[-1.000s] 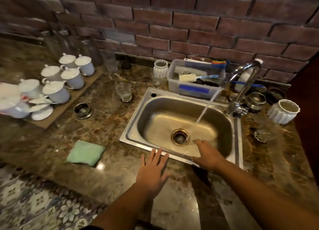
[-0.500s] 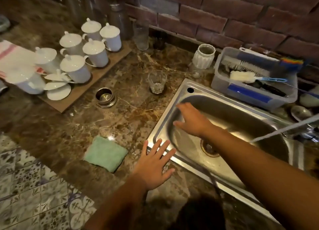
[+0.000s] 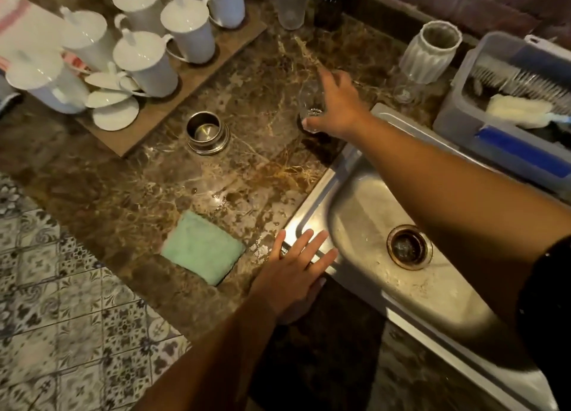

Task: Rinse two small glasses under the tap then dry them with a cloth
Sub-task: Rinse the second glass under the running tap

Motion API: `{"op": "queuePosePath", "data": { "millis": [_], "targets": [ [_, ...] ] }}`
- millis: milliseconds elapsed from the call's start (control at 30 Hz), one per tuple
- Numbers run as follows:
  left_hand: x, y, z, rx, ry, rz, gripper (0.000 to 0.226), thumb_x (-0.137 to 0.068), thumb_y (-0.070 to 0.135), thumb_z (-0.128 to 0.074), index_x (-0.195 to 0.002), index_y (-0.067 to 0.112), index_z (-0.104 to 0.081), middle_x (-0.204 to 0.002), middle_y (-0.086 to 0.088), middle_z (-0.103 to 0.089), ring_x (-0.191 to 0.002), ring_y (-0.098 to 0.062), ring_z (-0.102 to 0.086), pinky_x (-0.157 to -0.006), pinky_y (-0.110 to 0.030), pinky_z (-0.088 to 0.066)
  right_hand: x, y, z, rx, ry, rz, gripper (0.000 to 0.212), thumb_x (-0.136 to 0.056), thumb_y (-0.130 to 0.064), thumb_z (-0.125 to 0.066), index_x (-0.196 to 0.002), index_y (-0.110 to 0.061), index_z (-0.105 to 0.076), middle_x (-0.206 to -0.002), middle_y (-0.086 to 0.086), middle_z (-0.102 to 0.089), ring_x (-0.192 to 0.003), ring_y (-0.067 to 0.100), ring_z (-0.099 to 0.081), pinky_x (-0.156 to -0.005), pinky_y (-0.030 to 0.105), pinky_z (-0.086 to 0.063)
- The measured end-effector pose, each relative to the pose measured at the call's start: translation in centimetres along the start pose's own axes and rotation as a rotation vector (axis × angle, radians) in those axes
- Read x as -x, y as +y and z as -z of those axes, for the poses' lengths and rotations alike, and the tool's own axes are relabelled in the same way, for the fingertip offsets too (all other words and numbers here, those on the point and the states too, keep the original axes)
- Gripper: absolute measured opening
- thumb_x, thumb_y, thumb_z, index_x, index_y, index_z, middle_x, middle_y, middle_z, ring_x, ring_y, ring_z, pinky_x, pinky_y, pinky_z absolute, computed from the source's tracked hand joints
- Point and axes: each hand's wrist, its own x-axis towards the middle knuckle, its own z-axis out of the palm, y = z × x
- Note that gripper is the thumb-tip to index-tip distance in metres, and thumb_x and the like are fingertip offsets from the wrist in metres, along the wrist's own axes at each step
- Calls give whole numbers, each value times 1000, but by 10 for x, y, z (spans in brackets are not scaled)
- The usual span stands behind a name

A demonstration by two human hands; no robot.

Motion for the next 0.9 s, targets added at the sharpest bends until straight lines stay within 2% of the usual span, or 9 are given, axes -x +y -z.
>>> {"op": "queuePosePath", "data": {
  "millis": [100, 233, 433, 533, 633, 667, 767, 833, 900],
  "targets": [
    [3, -2, -7, -8, 46, -14, 55, -98, 45, -42, -151, 29, -42, -165, -6, -31, -151, -28, -31, -117, -65, -24, -10, -3, 1, -11, -55, -9, 106, -81, -35, -80, -159, -23, -9, -164, 12, -7, -149, 35, -23, -118, 43, -32],
    [4, -1, -7, -20, 68, -17, 58, -96, 49, -46, -150, 29, -44, -165, -5, -32, -151, -28, -32, -117, -64, -20, -12, -1, -2, -34, -14, -1, 95, -79, -30, -82, -153, -16, -24, -156, 12, -26, -142, 32, -36, -112, 39, -37],
    [2, -1, 2, 6, 0, 3, 57, -96, 54, -43, -148, 31, -45, -162, -4, -36, -149, -26, -34, -117, -64, -24, 12, 2, 3, -56, 10, 9, 92, -73, -31, -86, -147, -13, -34, -148, 14, -36, -134, 31, -44, -110, 38, -40],
    [4, 3, 7, 66, 2, 25, 58, -97, 53, -43, -151, 31, -42, -165, -4, -32, -152, -25, -29, -120, -63, -19, 47, 0, 9, -100, 13, 15, 97, -72, -30, -87, -150, -15, -33, -147, 13, -38, -134, 29, -45, -112, 41, -40],
    [3, 1, 11, 64, -107, 18, 61, -102, 56, -24, -159, 34, -18, -170, -1, -5, -157, -24, -2, -123, -63, -2, 102, -4, 15, -161, 16, -10, 96, -73, -28, -87, -151, -17, -32, -148, 10, -40, -134, 26, -45, -112, 39, -40],
    [4, 2, 12, 55, -110, 15, 61, -102, 56, -20, -159, 34, -18, -170, -1, -5, -157, -24, -2, -122, -64, -3, 122, -4, 16, -174, 15, -22, 96, -73, -29, -87, -151, -17, -32, -149, 10, -39, -135, 25, -44, -112, 38, -40],
    [7, 4, 15, 49, -112, 11, 57, -102, 52, -28, -154, 31, -39, -165, -3, -32, -153, -26, -27, -120, -63, -12, 183, 1, 13, -203, 32, -69, 96, -74, -31, -85, -152, -18, -32, -148, 10, -40, -132, 24, -47, -107, 34, -42],
    [8, 4, 16, 46, -105, 23, 56, -102, 52, -27, -153, 31, -39, -164, -2, -33, -153, -25, -27, -119, -62, -9, 220, 6, 13, -187, 52, -98, 94, -74, -30, -85, -151, -18, -33, -144, 9, -43, -128, 23, -48, -99, 26, -40],
    [8, 5, 21, 55, -117, 16, 57, -103, 51, -22, -156, 32, -32, -167, 0, -26, -155, -23, -19, -121, -62, -5, 255, 13, 15, -187, 70, -123, 95, -73, -32, -86, -151, -19, -33, -147, 8, -42, -129, 22, -48, -100, 27, -41]
  ]
}}
